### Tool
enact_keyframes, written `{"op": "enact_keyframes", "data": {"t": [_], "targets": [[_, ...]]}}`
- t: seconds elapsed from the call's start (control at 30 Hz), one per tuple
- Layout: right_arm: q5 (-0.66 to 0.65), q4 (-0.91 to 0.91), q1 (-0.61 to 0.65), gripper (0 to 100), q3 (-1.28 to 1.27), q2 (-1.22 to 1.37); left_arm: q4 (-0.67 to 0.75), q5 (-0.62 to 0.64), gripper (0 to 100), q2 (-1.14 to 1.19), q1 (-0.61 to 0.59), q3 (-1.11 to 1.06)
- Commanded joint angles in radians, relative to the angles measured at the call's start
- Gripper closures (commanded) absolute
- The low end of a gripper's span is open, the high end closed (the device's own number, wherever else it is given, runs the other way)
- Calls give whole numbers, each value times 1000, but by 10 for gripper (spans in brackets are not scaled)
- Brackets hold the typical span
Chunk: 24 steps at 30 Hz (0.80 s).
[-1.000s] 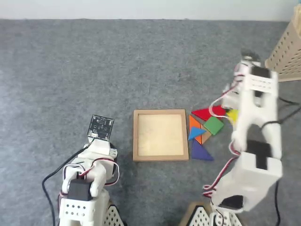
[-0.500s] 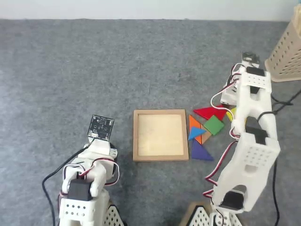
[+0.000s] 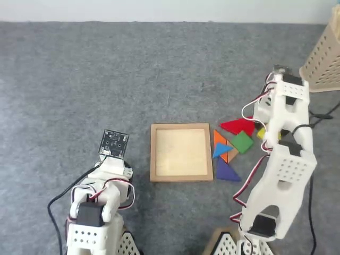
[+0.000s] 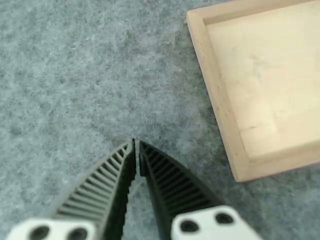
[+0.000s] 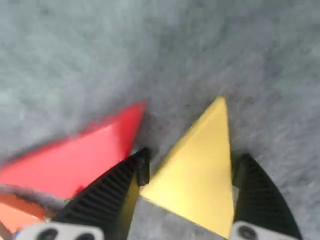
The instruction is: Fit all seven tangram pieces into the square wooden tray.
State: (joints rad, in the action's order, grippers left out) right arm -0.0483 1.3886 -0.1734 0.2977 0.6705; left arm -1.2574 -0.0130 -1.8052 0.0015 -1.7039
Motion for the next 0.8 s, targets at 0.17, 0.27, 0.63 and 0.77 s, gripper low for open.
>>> {"op": "enact_keyframes", "data": {"t": [0.17,0.27,0.63,0.77], "targets": [[-43,51,-30,704,-26,-24,-6,8,988,-21,-6,19],[-114,53,-39,703,-51,-30,-6,8,988,-21,-6,19],[-258,-73,-5,644,-341,-375,-6,8,988,-21,-6,19],[-334,-97,8,609,-394,-384,-6,8,988,-21,-6,19]]}}
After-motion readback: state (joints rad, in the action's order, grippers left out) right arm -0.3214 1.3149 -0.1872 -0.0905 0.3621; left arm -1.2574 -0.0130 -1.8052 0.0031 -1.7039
